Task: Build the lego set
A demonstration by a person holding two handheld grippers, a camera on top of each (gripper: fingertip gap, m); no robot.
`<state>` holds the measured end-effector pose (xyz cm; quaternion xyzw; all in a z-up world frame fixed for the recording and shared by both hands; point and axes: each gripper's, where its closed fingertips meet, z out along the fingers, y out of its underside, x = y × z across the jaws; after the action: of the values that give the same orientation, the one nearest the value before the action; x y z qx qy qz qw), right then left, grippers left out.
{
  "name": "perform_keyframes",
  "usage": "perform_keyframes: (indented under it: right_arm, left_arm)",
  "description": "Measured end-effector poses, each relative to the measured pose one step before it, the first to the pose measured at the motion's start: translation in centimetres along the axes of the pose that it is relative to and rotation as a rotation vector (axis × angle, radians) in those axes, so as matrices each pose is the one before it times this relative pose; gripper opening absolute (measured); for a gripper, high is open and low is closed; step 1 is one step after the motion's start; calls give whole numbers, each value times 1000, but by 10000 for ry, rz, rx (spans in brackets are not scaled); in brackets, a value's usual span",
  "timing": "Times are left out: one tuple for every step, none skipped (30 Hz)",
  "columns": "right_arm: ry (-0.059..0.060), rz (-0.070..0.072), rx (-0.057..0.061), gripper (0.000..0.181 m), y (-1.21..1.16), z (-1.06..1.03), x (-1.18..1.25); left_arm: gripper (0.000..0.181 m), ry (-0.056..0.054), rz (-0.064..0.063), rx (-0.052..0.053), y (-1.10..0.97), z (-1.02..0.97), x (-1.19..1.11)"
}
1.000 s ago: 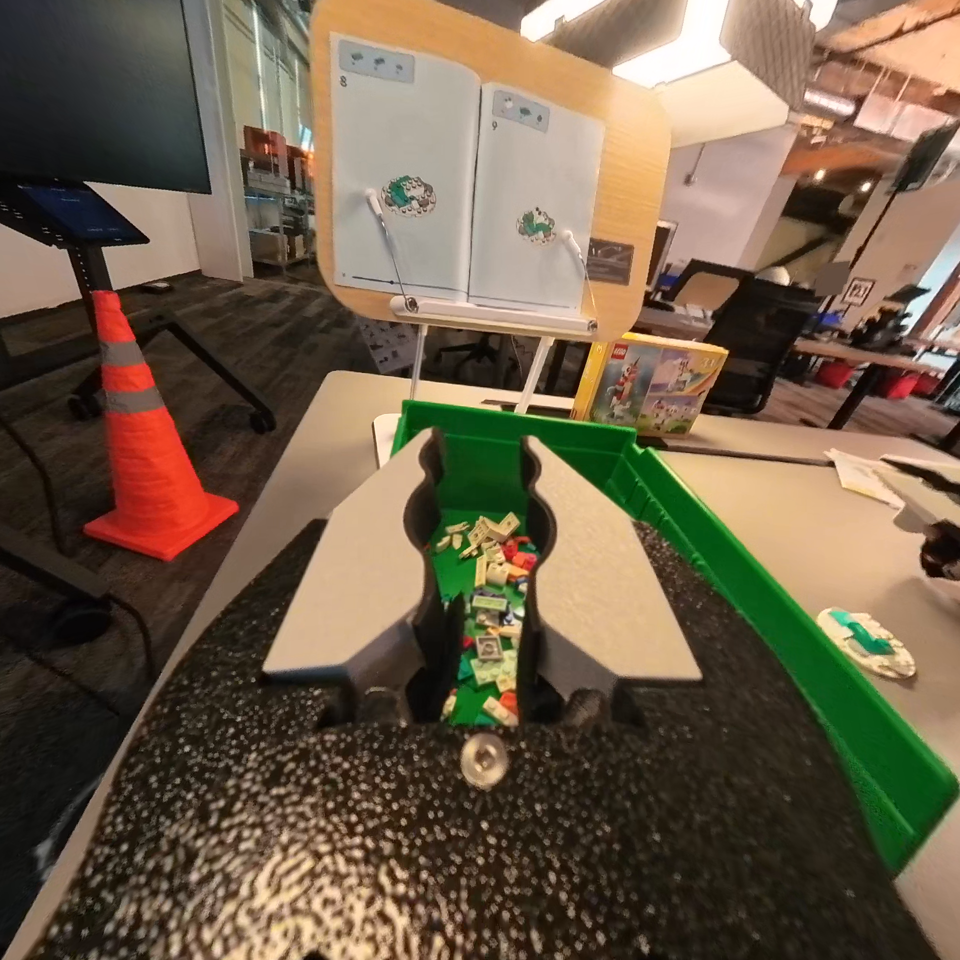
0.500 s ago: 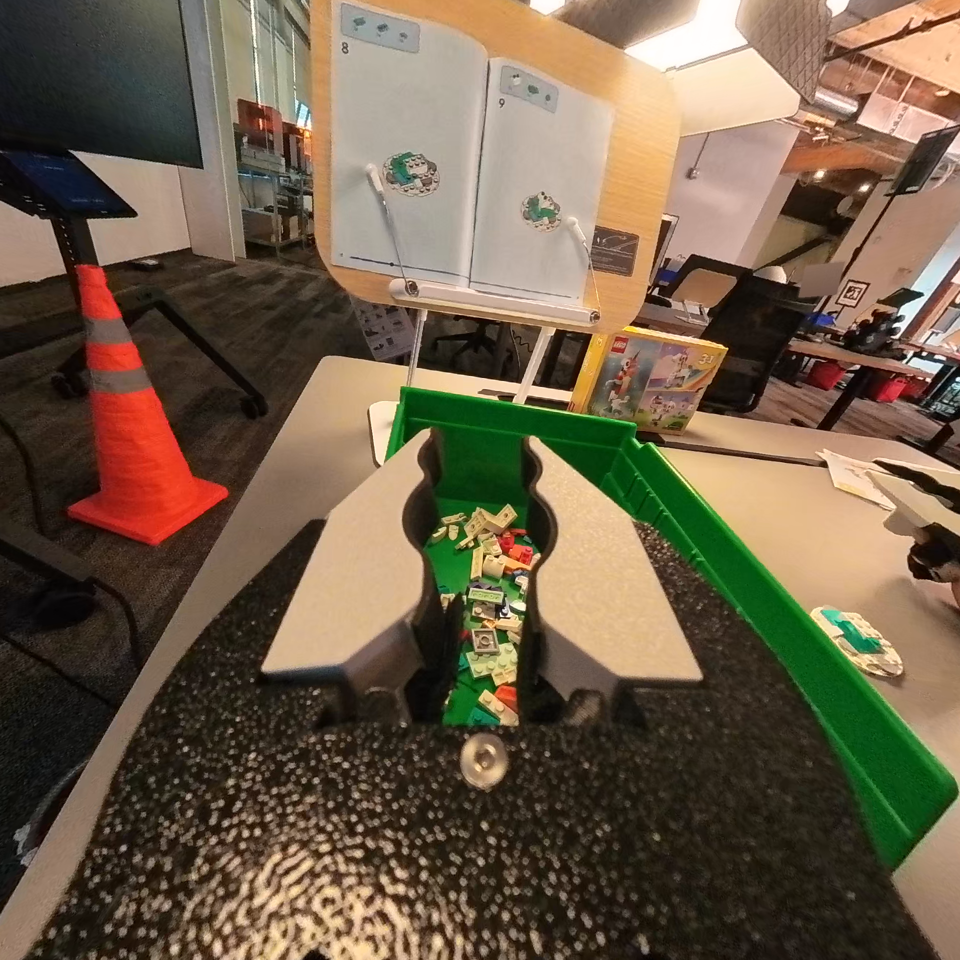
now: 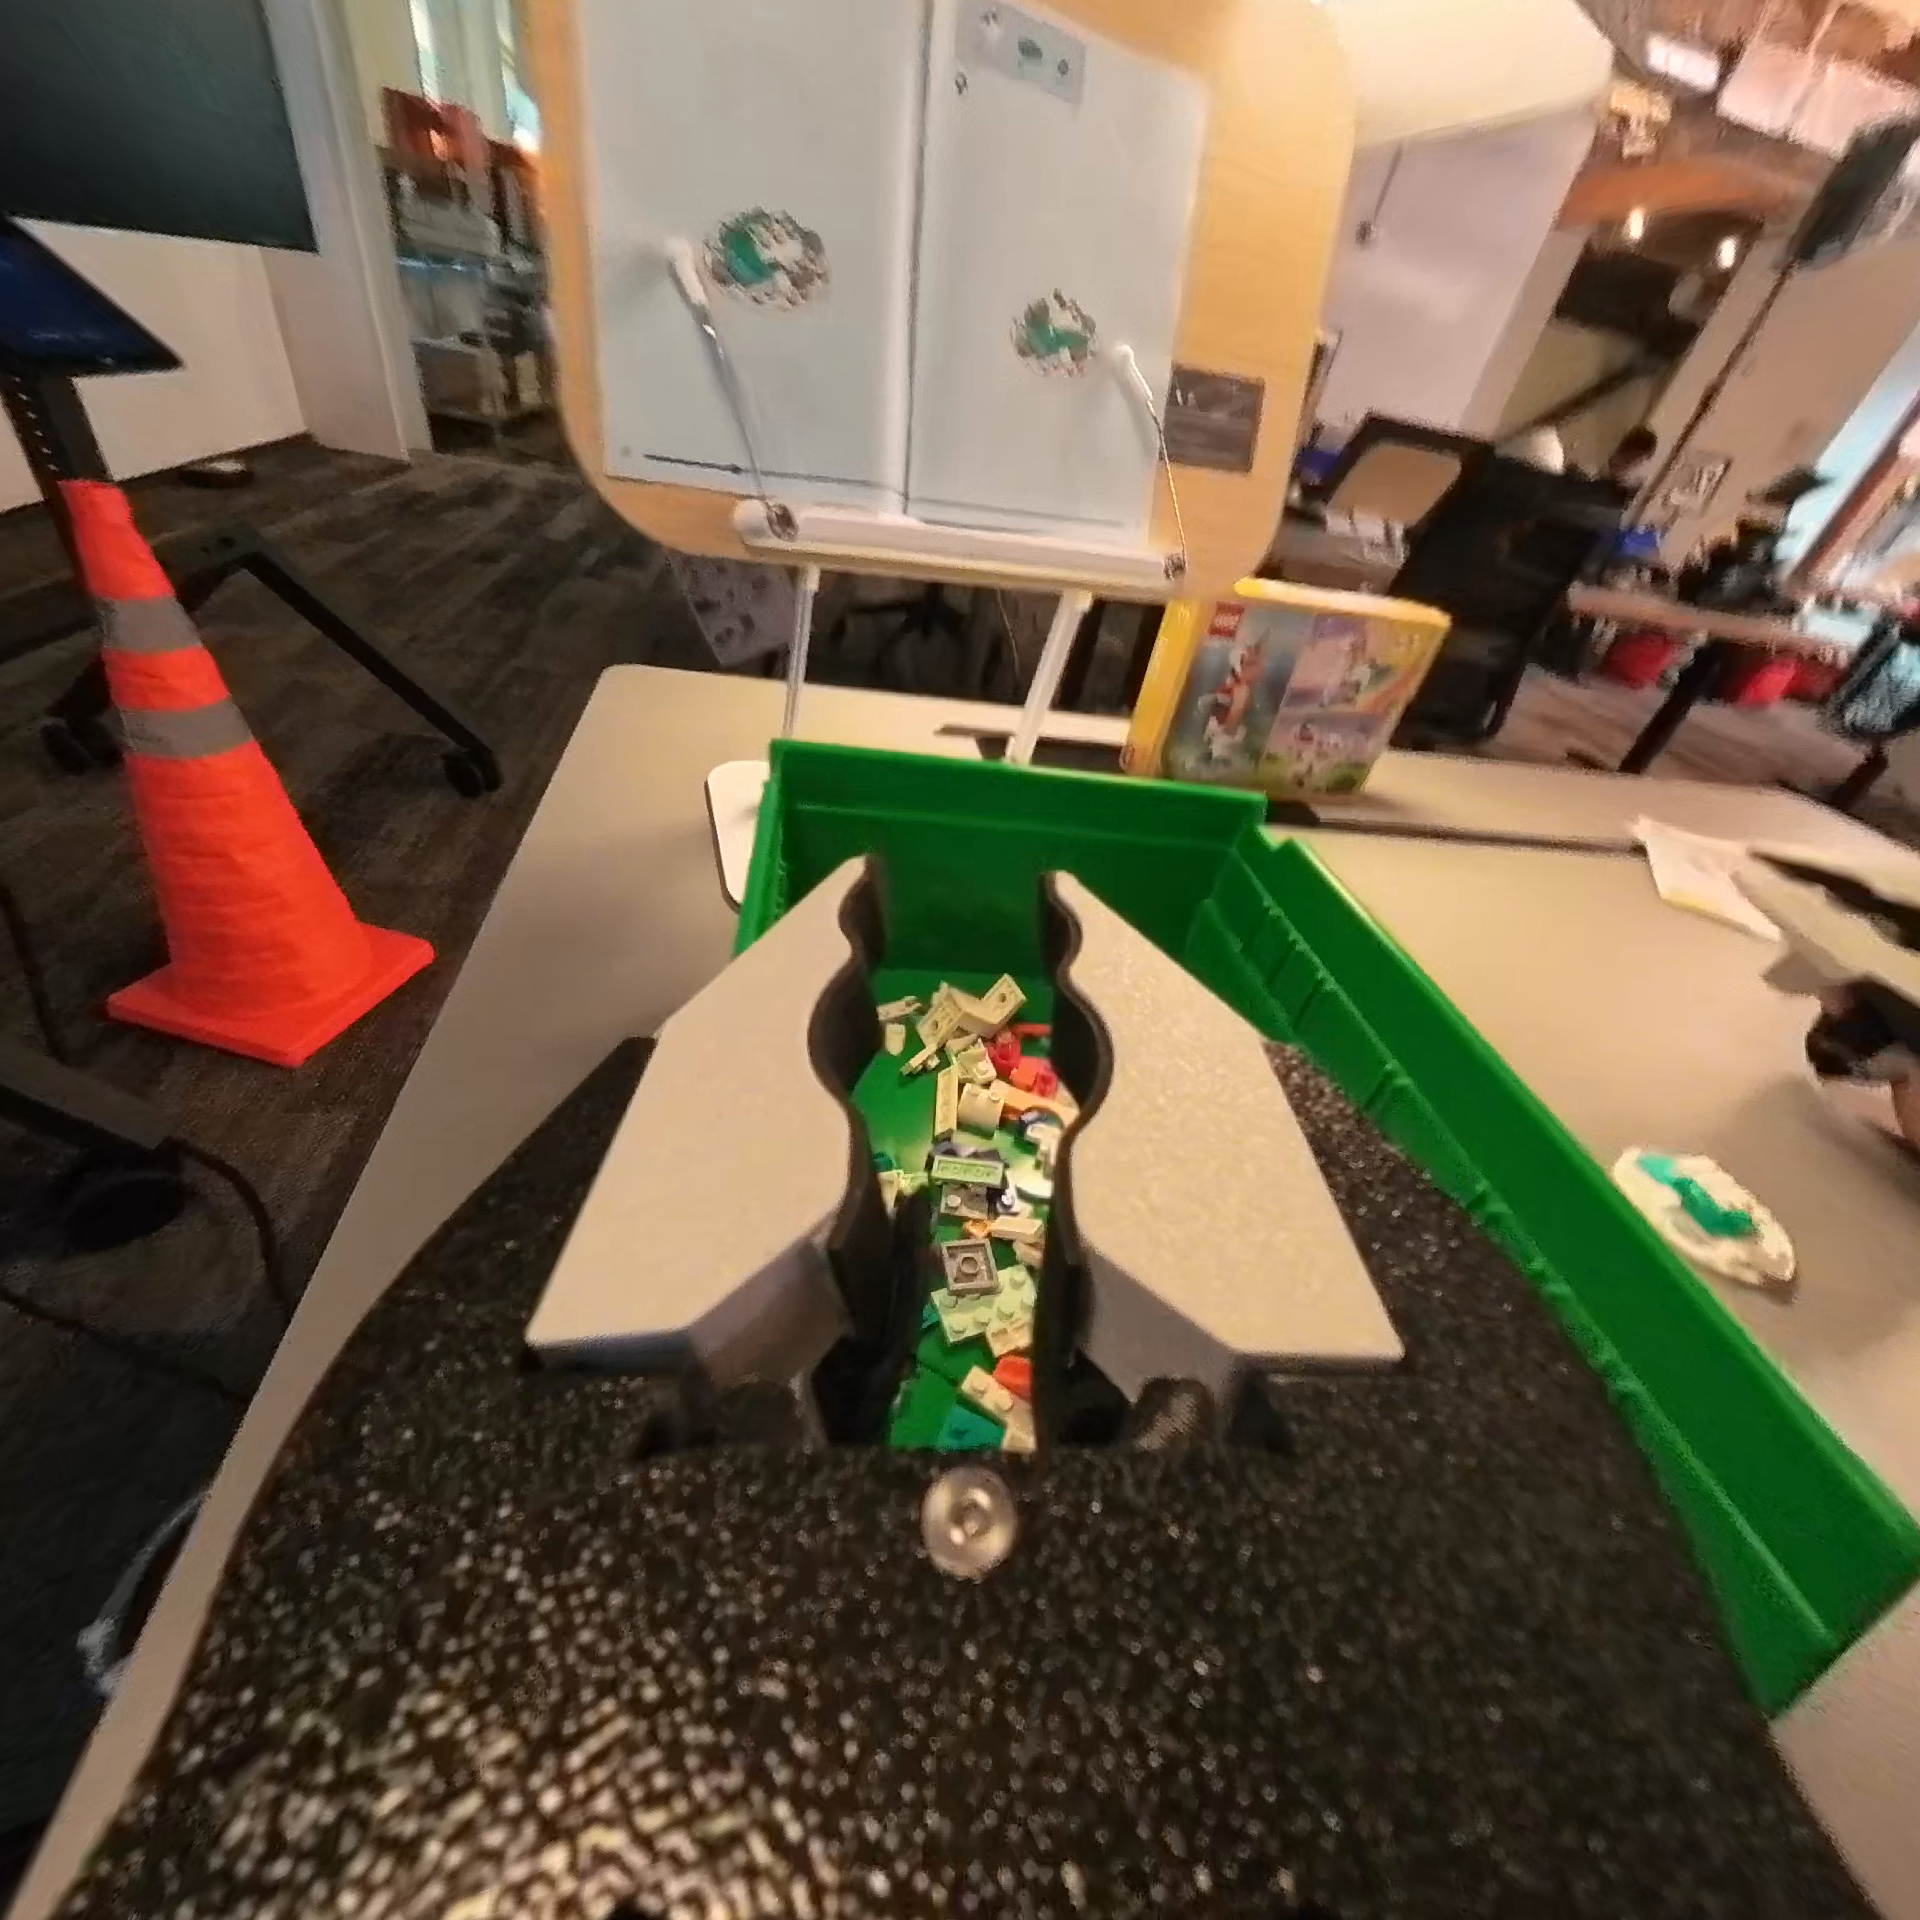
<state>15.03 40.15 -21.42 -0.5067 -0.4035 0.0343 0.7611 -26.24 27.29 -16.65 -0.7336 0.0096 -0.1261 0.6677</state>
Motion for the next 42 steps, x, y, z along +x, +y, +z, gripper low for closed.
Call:
perform_keyframes:
  right_arm:
    - [8, 12, -2, 9, 7, -5, 27]
    - [8, 14, 1, 10, 2, -3, 25]
    - [5, 10, 2, 10, 1, -5, 7]
    - [2, 2, -3, 10, 6, 12, -1]
    - [0, -9, -11, 10, 21, 11, -8]
    - [2, -16, -12, 9, 14, 10, -11]
    - [2, -13, -5, 9, 0, 9, -1]
    - [0, -8, -4, 10, 10, 2, -6]
    - [0, -6, -7, 10, 11, 6, -15]
    - [4, -1, -6, 10, 13, 3, 11]
    - [5, 4, -4, 10, 10, 5, 8]
    - [2, 6, -2, 10, -1, 8, 8]
    - [-1, 9, 0, 10, 9, 1, 4]
    - [0, 11, 3, 10, -9, -2, 5]
    - [-3, 13, 8, 9, 0, 0, 4]
    - [-6, 17, 8, 10, -8, -12, 6]
    - [-8, 22, 8, 10, -7, 2, -2]
    - [-6, 25, 9, 10, -7, -18, 7]
    - [-5, 30, 14, 10, -16, -6, 15]
    - [-10, 36, 15, 10, -12, -20, 1]
    - [-7, 32, 12, 10, -14, -7, 10]
    - [-7, 26, 11, 10, -9, -3, 4]
    - [-9, 23, 10, 10, -11, 3, -5]
    - [-3, 18, 4, 9, -2, -1, 8]
    - [1, 15, 2, 9, 0, -2, 14]
    - [1, 19, 4, 9, -2, -1, 11]
    - [-3, 26, 6, 10, -6, 0, 2]
    - [-6, 28, 7, 9, 5, -5, 15]
    - [-2, 26, 7, 9, -3, -6, 10]
    - [1, 28, 9, 9, -15, -3, 17]
    - [-5, 30, 13, 10, -14, -15, 5]
    - [-7, 23, 8, 10, -8, 2, -1]
    - [-2, 16, 0, 10, 2, -4, 10]
    - [-3, 17, 1, 9, 3, 10, 5]
    - [-7, 18, 2, 9, 9, -5, -4]
    - [-5, 18, -3, 9, 6, -6, 4]
    - [-3, 17, 0, 9, 8, 1, -5]
    - [-5, 13, 8, 10, -13, -6, 3]
    - [-6, 7, 6, 9, -14, -3, -19]
    - [-12, 6, 3, 10, -4, 2, -21]
    - [-14, 5, 1, 9, 3, 8, -19]
    - [-8, -1, 2, 9, -11, 1, -22]
  left_arm:
    - [26, 220, 316, -439, 112, 502, 396]
    - [26, 248, 362, -555, 145, 579, 453]
    - [27, 241, 379, -694, 244, 613, 450]
    - [26, 242, 366, -875, 449, 597, 431]
    - [20, 163, 285, -1057, 702, 576, 289]
    - [21, 138, 266, -952, 499, 615, 267]
    - [21, 167, 351, -746, 201, 598, 325]
    - [22, 49, 416, -496, -162, 588, 173]
    - [23, -111, 477, -390, -328, 591, -106]
    - [22, -208, 543, -335, -384, 655, -332]
    - [21, -236, 480, -287, -382, 791, -522]
    - [20, -97, 328, -313, -259, 954, -434]
    - [21, 144, 170, -364, -101, 1118, -148]
    - [21, 221, 83, -328, -81, 1222, -61]
    - [20, 117, 143, -296, -22, 1290, -211]
    - [20, -120, 182, -400, 245, 1289, -521]
    - [19, -223, 329, -454, 368, 1206, -557]
    - [16, -185, 397, -347, 269, 1068, -364]
    - [13, -120, 318, -252, 175, 921, -203]
    - [9, -74, 234, -212, 178, 783, -154]
    - [4, 18, 181, -168, 171, 673, -58]
    - [0, 14, 117, -151, 148, 550, -59]
    - [0, 62, 110, -215, 157, 357, 72]
    - [0, 110, 106, -72, -63, 234, 211]
    - [0, 113, 70, 0, -117, 202, 216]
    - [0, 122, 38, -113, 57, 253, 220]
    - [0, 91, 67, -196, 209, 272, 203]
    - [0, 16, 81, -201, 240, 276, 90]
    - [0, 5, 76, -203, 246, 225, 76]
    - [0, 6, 83, -150, 172, 187, 91]
    - [0, 12, 95, -69, 56, 123, 118]
    - [0, 108, 141, -46, 12, 76, 280]
    - [0, 368, 318, -37, 20, 11, 786]
    - [0, 420, 375, -44, 72, -51, 1068]
    - [0, 445, 331, -164, 256, -85, 1198]
    - [0, 249, 237, -174, 270, -69, 868]
    - [0, -63, 234, -78, 179, -198, 278]
    - [0, -203, 102, -66, 242, -212, -86]
    - [0, -491, -85, 11, 151, -220, -722]
    - [0, -650, -160, 64, 83, -136, -1116]
    - [0, -390, -188, 60, 103, 26, -804]
    - [0, 18, -285, 48, 60, 193, -197]
